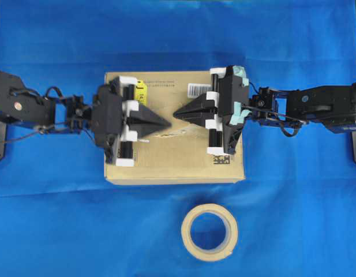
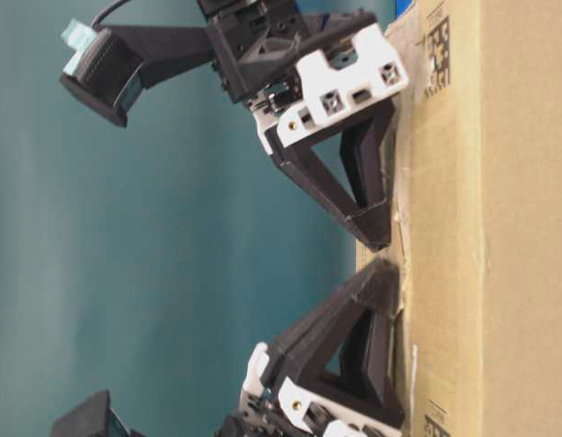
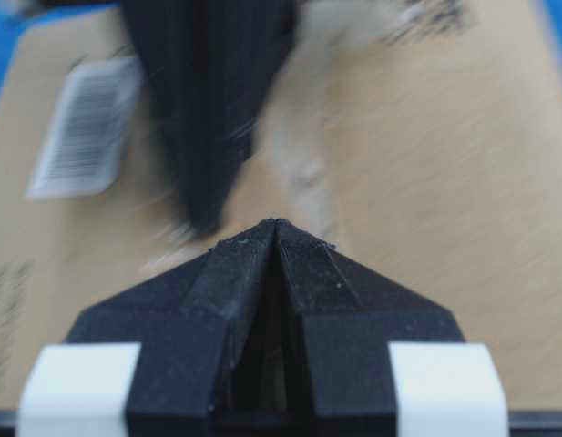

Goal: Apply tape along the seams of the closed cardboard box to seal it securely.
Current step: 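Release the tape and press it down with both grippers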

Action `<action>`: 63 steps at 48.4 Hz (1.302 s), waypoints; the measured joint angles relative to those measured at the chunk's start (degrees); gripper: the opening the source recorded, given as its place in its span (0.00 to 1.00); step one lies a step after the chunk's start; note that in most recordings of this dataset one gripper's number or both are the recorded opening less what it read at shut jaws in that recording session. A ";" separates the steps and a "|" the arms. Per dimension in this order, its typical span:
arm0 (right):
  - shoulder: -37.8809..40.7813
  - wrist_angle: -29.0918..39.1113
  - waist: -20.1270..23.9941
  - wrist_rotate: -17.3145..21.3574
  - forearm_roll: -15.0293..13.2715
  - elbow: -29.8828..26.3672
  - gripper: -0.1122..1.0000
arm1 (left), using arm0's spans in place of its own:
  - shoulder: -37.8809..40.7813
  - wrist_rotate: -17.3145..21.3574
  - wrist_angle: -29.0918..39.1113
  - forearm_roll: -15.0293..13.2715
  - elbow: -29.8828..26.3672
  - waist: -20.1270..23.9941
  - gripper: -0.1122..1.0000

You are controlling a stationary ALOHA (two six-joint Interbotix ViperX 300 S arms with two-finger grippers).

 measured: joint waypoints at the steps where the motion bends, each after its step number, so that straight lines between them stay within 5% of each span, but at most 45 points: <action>1: 0.09 0.00 -0.09 0.00 0.00 -0.18 0.10 | 0.18 0.00 0.26 0.09 -0.26 -0.18 0.10; 40: 4.83 -0.62 0.97 0.44 0.09 -3.96 0.10 | 2.29 0.18 1.76 0.09 -2.11 0.18 0.10; 63: 5.27 -0.88 2.37 0.53 0.70 -2.81 0.10 | 1.58 -2.02 0.97 0.00 2.37 0.18 0.10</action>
